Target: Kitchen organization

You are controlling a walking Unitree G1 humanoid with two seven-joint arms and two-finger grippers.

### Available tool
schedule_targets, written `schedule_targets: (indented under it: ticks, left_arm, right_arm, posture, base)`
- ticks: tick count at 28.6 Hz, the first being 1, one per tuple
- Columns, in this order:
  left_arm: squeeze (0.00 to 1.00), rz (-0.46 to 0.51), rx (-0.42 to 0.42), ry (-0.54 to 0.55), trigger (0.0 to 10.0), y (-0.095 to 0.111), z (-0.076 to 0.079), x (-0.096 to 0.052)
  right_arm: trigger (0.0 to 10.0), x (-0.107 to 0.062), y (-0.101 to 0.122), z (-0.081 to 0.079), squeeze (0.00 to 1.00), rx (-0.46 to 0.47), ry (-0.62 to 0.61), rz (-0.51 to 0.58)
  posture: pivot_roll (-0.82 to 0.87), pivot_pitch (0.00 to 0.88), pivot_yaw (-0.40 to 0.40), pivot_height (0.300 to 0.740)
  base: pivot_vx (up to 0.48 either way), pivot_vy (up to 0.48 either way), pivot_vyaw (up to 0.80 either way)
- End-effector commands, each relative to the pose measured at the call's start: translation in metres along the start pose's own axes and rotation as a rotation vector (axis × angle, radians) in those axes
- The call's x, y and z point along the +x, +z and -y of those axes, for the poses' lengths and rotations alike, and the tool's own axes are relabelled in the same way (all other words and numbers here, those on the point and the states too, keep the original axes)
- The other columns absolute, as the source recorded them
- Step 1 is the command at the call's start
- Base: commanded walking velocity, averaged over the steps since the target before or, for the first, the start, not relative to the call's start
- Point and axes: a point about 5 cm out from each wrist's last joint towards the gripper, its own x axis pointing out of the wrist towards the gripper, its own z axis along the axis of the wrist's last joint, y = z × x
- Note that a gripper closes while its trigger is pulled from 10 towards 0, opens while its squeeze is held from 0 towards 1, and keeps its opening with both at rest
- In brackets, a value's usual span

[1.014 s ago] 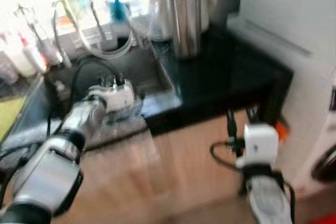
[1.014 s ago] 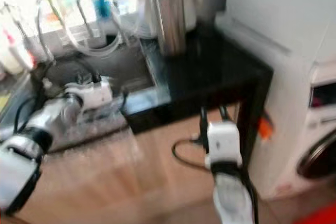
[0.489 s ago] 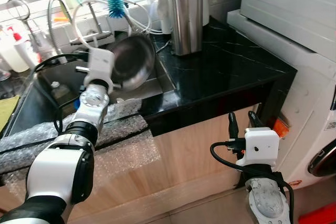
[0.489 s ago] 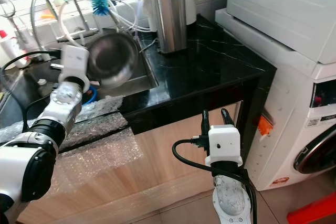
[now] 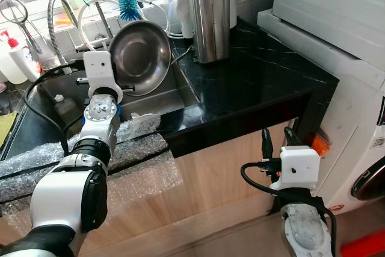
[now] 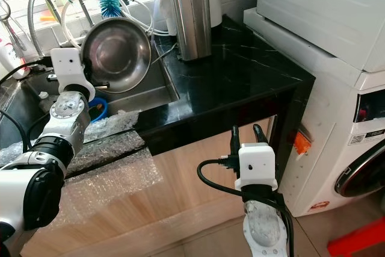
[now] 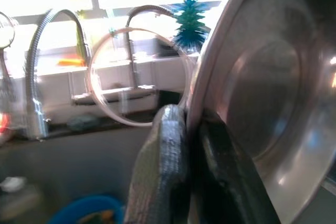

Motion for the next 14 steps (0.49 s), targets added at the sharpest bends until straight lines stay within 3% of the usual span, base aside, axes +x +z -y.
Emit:
schedule_targets:
  ticks: [1, 7, 10, 14]
  left_arm:
    - [0.0, 0.042, -0.111, 0.041, 10.0, 0.007, -0.008, -0.01]
    - [0.0, 0.008, -0.187, 0.104, 10.0, 0.001, -0.009, -0.016]
    - [0.0, -0.008, -0.209, 0.074, 10.0, 0.005, -0.01, -0.027]
    - [0.0, -0.007, -0.228, 0.069, 10.0, 0.011, -0.017, -0.03]
  right_arm:
    - [10.0, 0.004, 0.002, -0.005, 0.0, 0.022, 0.027, 0.009]
    - [10.0, 0.008, 0.003, -0.007, 0.0, 0.024, 0.046, 0.017]
    - [10.0, 0.009, 0.005, -0.007, 0.0, 0.029, 0.045, 0.022]
    - [10.0, 0.011, 0.005, -0.005, 0.0, 0.031, 0.037, 0.025]
  posture:
    - [-0.14, 0.0, 0.158, 0.74]
    - [-0.13, 0.0, 0.147, 0.74]
    - [-0.13, 0.0, 0.143, 0.74]
    - [-0.13, 0.0, 0.143, 0.74]
  base:
    - [0.0, 0.0, 0.0]
    - [0.0, 0.0, 0.0]
    - [0.0, 0.0, 0.0]
    - [0.0, 0.0, 0.0]
